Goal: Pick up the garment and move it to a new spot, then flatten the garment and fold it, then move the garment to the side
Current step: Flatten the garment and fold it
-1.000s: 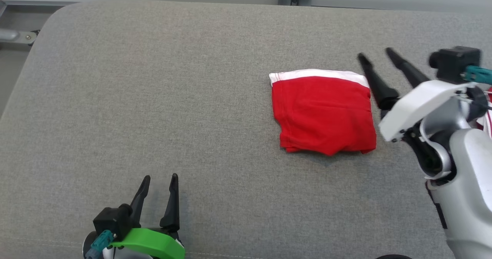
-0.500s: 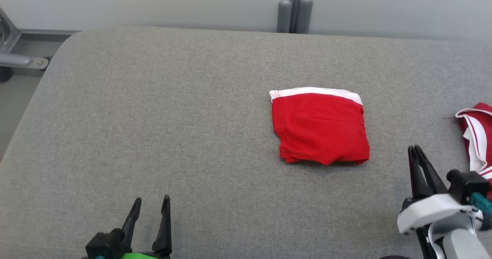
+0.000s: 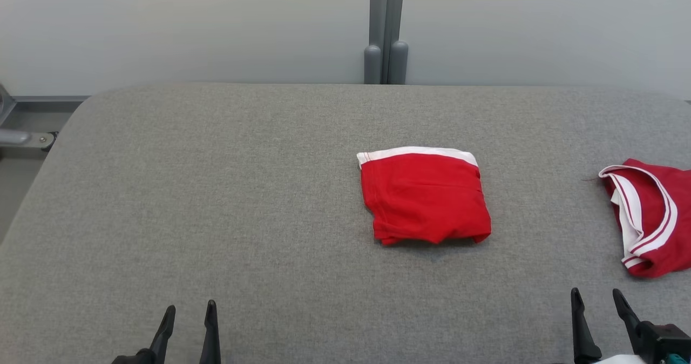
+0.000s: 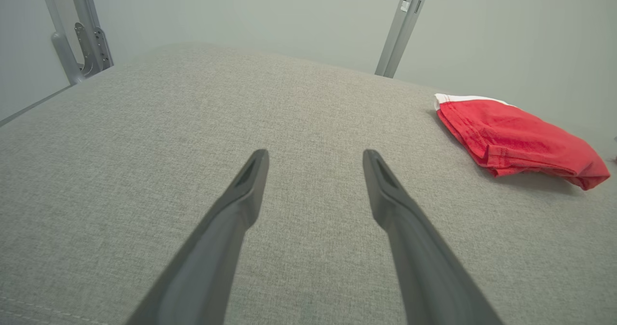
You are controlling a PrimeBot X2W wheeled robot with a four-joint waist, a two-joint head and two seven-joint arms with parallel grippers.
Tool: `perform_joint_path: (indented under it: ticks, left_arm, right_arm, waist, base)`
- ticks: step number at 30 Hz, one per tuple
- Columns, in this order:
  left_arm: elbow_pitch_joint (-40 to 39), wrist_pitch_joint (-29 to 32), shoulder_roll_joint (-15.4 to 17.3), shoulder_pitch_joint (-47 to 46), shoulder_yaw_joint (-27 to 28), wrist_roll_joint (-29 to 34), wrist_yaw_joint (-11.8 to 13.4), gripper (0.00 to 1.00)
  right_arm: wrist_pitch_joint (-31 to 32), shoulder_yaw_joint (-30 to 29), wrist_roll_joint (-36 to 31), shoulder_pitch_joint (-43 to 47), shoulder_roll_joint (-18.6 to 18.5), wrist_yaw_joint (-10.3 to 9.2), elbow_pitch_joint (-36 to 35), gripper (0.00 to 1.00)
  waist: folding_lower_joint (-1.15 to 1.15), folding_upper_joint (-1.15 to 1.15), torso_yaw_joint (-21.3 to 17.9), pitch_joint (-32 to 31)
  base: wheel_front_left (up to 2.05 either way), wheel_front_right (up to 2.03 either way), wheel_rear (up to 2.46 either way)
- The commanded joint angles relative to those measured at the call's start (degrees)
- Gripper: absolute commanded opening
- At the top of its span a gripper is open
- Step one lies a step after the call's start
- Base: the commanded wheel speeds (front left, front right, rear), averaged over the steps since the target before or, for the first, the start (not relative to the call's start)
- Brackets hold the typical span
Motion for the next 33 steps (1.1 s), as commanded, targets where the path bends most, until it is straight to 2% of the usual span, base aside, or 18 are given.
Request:
perform_joint_path:
  ticks: [1, 8, 20, 21, 22, 24, 29, 33]
  left_arm:
    - [0.0, -0.1, -0.1, 1.0, 0.6, 0.6, -0.3, 1.00]
    - [0.3, -0.1, -0.5, 0.6, 2.2, 1.6, -0.9, 1.00]
    - [0.3, -0.1, -0.6, -2.6, 0.7, -0.4, -1.4, 1.00]
    - [0.3, -0.1, -0.6, -3.3, 0.6, -0.5, -1.4, 1.00]
    - [0.1, -0.1, -0.6, -4.0, 0.2, -0.6, -1.4, 1.00]
    - [0.0, -0.1, -0.6, -5.7, -0.8, -1.1, -1.4, 1.00]
    - [0.1, -0.1, -0.6, -9.9, -3.7, -2.4, -1.4, 1.00]
    - [0.7, -0.1, -0.6, -11.4, -4.8, -3.2, -0.9, 1.00]
  right_arm:
    - [-0.2, -0.1, -0.5, 1.2, 0.2, -0.06, -0.4, 1.00]
    - [-0.2, 0.2, -1.6, -0.4, 0.8, -0.06, -1.7, 1.00]
    - [-0.2, 5.5, -3.4, -12.6, -0.2, -0.06, 1.9, 1.00]
    - [-0.2, 6.2, -3.5, -14.2, -0.2, -0.06, 2.6, 0.93]
    - [-0.2, 6.9, -3.8, -16.1, -0.3, -0.06, 3.4, 0.43]
    - [-0.2, 7.8, -4.5, -20.2, -0.4, -0.06, 5.0, 0.00]
    - [-0.2, 10.1, -7.2, -28.7, -0.7, -0.06, 13.7, 0.00]
    - [-0.2, 14.7, -9.1, -33.3, -0.7, -0.06, 21.1, 0.00]
  waist:
    - [0.00, 0.00, -0.6, -0.8]
    - [0.00, 0.00, -0.2, -0.4]
    - [0.00, 0.00, 2.7, 4.9]
    - [0.00, 0.00, 2.9, 5.9]
    - [0.00, 0.00, 3.2, 7.1]
    - [0.00, 0.00, 3.9, 9.5]
    - [0.00, 0.00, 6.1, 14.6]
    - [0.00, 0.00, 7.6, 16.4]
  base:
    - [0.00, 0.00, 0.00]
    - [0.00, 0.00, 0.00]
    - [0.00, 0.00, 0.00]
    - [0.00, 0.00, 0.00]
    - [0.00, 0.00, 0.00]
    - [0.00, 0.00, 0.00]
    - [0.00, 0.00, 0.00]
    - [0.00, 0.00, 0.00]
